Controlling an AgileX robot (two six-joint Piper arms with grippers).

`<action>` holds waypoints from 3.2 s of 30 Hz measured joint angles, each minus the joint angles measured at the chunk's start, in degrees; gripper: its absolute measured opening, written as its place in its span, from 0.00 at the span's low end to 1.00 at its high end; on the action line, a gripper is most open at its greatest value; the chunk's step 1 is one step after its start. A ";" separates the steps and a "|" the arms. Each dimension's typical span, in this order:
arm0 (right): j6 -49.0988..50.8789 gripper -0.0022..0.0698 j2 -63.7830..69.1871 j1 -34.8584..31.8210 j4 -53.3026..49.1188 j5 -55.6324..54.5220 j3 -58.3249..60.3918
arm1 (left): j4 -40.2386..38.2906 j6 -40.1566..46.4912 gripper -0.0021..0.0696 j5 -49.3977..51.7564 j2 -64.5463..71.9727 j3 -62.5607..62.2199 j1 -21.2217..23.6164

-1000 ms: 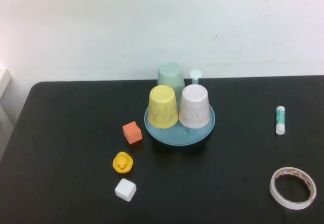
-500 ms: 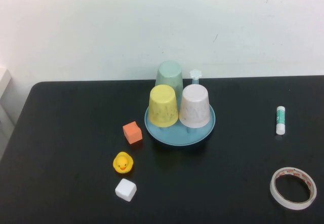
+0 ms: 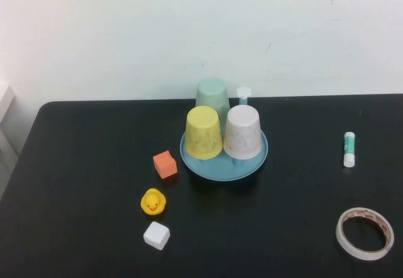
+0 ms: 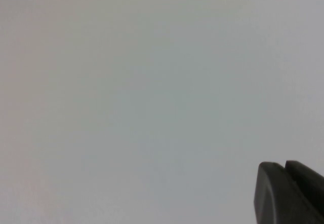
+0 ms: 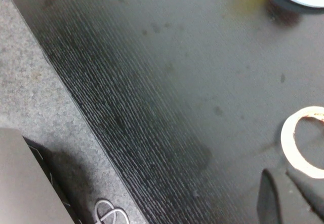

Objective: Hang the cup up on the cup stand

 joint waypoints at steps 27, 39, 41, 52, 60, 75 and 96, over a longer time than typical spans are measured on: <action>0.00 0.03 0.00 0.00 0.00 0.85 0.00 | 0.32 -7.39 0.03 -1.25 -10.78 47.52 0.00; 0.00 0.03 0.00 0.00 0.00 0.85 0.00 | -0.16 -18.04 0.03 3.17 -20.04 53.75 3.65; 0.00 0.03 0.00 0.00 0.00 0.85 0.00 | -0.95 -18.83 0.03 5.28 -22.39 53.75 5.00; 0.00 0.03 0.00 0.00 0.00 0.98 0.00 | -4.99 -15.94 0.03 11.88 -25.78 53.63 5.81; 0.00 0.03 0.00 0.00 0.13 1.11 0.00 | -15.79 -4.18 0.03 11.88 -26.74 53.63 5.81; 0.00 0.03 0.00 0.00 0.13 1.11 0.00 | -17.09 1.33 0.03 11.99 -26.73 53.63 5.81; -1.15 0.03 -1.22 -0.43 -1.32 1.12 0.20 | -16.98 2.97 0.03 11.99 -26.73 53.63 5.81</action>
